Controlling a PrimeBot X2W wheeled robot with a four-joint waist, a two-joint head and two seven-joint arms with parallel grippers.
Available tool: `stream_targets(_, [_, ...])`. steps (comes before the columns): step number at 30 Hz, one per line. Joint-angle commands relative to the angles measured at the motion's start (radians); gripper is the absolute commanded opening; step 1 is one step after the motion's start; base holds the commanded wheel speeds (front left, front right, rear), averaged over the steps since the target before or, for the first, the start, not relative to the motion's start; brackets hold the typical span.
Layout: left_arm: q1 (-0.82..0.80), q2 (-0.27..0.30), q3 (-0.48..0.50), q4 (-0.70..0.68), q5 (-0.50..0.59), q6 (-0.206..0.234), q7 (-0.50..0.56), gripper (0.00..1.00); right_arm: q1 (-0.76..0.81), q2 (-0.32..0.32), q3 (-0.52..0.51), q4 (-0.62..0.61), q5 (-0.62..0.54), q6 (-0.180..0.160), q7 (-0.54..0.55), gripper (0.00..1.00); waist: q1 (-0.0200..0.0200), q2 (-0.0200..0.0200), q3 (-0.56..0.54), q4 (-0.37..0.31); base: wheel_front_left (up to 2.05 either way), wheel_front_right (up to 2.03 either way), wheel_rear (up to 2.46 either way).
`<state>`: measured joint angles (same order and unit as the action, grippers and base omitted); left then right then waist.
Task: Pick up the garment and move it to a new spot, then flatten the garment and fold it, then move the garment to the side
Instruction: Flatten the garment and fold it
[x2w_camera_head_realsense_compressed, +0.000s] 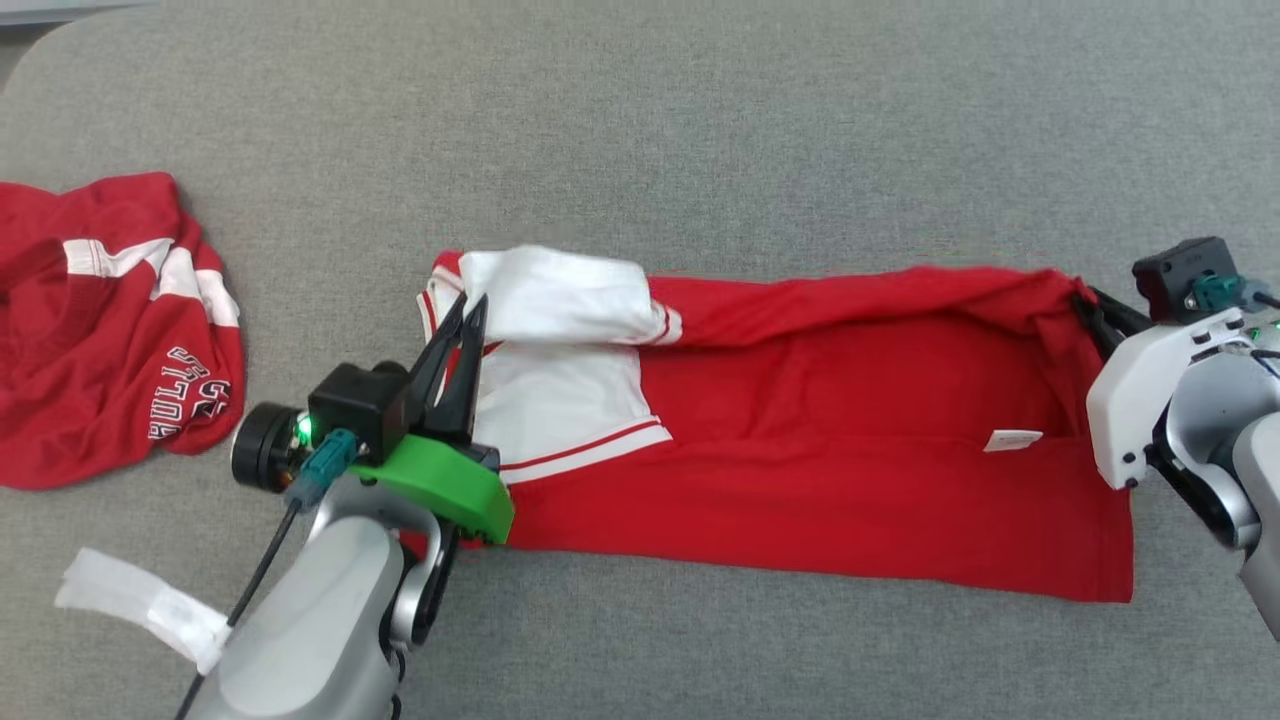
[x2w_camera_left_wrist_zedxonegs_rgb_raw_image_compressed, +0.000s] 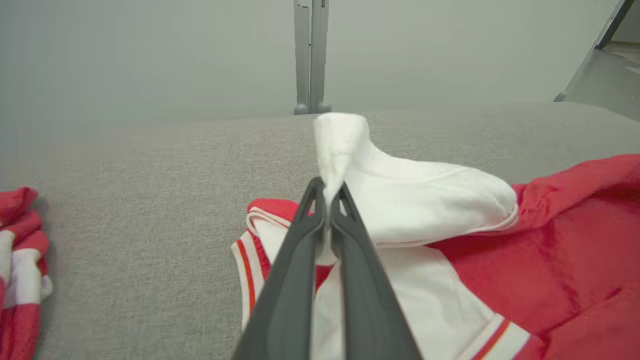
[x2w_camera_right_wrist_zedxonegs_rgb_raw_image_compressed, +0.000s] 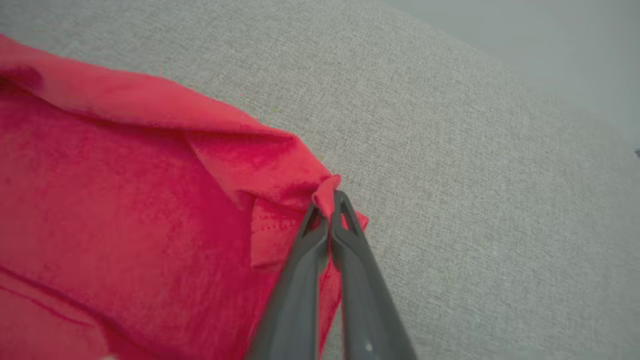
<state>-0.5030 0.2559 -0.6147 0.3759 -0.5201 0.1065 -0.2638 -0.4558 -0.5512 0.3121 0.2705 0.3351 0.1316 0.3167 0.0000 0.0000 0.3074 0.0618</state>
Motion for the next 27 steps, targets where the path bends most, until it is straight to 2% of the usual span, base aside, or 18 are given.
stream_targets(1, [0.034, 0.007, 0.007, -0.014, -0.024, 0.008, 0.003, 0.00, 0.021, -0.008, 0.008, -0.002, -0.010, -0.002, 0.006, 0.00, 0.0000, 0.0000, -0.020, -0.004, 0.00, 0.00, 0.00])
stream_targets(5, [0.108, 0.026, 0.018, -0.039, -0.046, 0.021, 0.002, 0.00, 0.050, -0.024, 0.021, -0.004, 0.002, -0.002, 0.011, 0.00, 0.0000, 0.0000, -0.038, -0.003, 0.00, 0.00, 0.00])
stream_targets(12, [0.200, 0.021, 0.024, -0.047, -0.083, 0.036, 0.001, 0.00, 0.086, -0.041, 0.053, -0.004, -0.002, -0.002, 0.024, 0.00, 0.0000, 0.0000, -0.066, 0.005, 0.00, 0.00, 0.00])
stream_targets(14, [0.213, 0.017, 0.025, -0.041, -0.078, 0.045, 0.000, 0.00, 0.093, -0.044, 0.057, 0.001, 0.000, -0.002, 0.025, 0.63, 0.0000, 0.0000, -0.071, 0.007, 0.00, 0.00, 0.00])
stream_targets(15, [0.219, 0.012, 0.024, -0.037, -0.080, 0.045, -0.001, 0.00, 0.097, -0.044, 0.056, 0.005, 0.001, -0.002, 0.028, 1.00, 0.0000, 0.0000, -0.073, 0.009, 0.00, 0.00, 0.00])
stream_targets(16, [0.222, 0.010, 0.023, -0.033, -0.078, 0.045, -0.001, 0.15, 0.101, -0.045, 0.055, 0.008, -0.002, -0.002, 0.030, 1.00, 0.0000, 0.0000, -0.075, 0.010, 0.00, 0.00, 0.00])
stream_targets(17, [0.227, 0.006, 0.022, -0.028, -0.075, 0.046, -0.001, 0.73, 0.106, -0.044, 0.054, 0.012, -0.005, -0.002, 0.031, 1.00, 0.0000, 0.0000, -0.076, 0.011, 0.00, 0.00, 0.00])
stream_targets(18, [0.231, 0.001, 0.022, -0.022, -0.078, 0.046, -0.001, 1.00, 0.109, -0.043, 0.052, 0.012, -0.006, -0.002, 0.031, 1.00, 0.0000, 0.0000, -0.078, 0.012, 0.00, 0.00, 0.00])
stream_targets(23, [0.245, -0.011, 0.042, 0.002, -0.090, 0.051, -0.001, 1.00, 0.136, -0.030, -0.002, -0.006, -0.003, -0.002, 0.000, 1.00, 0.0000, 0.0000, -0.092, 0.013, 0.00, 0.00, 0.00])
stream_targets(27, [0.278, -0.028, 0.131, -0.068, -0.059, 0.020, -0.001, 1.00, 0.182, 0.007, -0.092, -0.054, 0.027, -0.002, -0.034, 1.00, 0.0000, 0.0000, -0.108, 0.018, 0.00, 0.00, 0.00])
